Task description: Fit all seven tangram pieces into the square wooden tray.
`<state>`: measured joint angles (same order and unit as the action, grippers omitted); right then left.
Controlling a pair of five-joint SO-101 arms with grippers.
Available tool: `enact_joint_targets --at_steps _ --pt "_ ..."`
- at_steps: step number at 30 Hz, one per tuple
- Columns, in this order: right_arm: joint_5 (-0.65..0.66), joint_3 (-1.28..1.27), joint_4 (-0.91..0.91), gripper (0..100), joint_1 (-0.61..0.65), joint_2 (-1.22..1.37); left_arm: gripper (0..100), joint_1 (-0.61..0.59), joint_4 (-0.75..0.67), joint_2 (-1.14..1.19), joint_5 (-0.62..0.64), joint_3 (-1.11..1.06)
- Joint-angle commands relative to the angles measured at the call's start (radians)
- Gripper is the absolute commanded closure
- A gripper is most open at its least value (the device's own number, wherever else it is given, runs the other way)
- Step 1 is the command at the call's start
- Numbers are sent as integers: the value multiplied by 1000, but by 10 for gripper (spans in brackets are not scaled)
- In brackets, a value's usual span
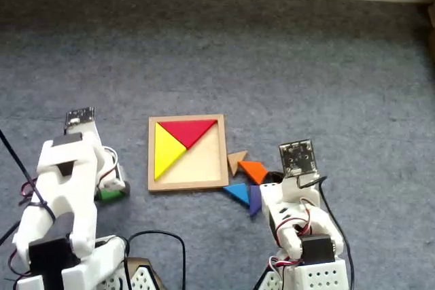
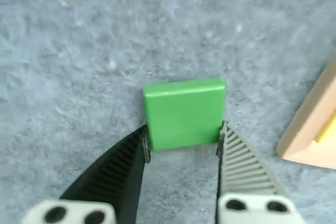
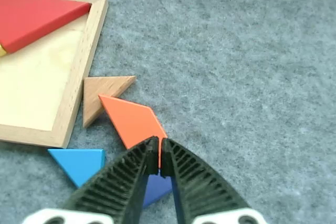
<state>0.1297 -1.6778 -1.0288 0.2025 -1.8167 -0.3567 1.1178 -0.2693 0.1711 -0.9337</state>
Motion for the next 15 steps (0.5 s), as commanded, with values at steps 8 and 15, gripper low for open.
enact_joint_targets --at_steps 8,15 --pt "-3 -136 5 976 -10 -13 995 186 230 1 8 329" --pt "-3 -136 5 976 -33 -13 993 272 342 5 9 479"
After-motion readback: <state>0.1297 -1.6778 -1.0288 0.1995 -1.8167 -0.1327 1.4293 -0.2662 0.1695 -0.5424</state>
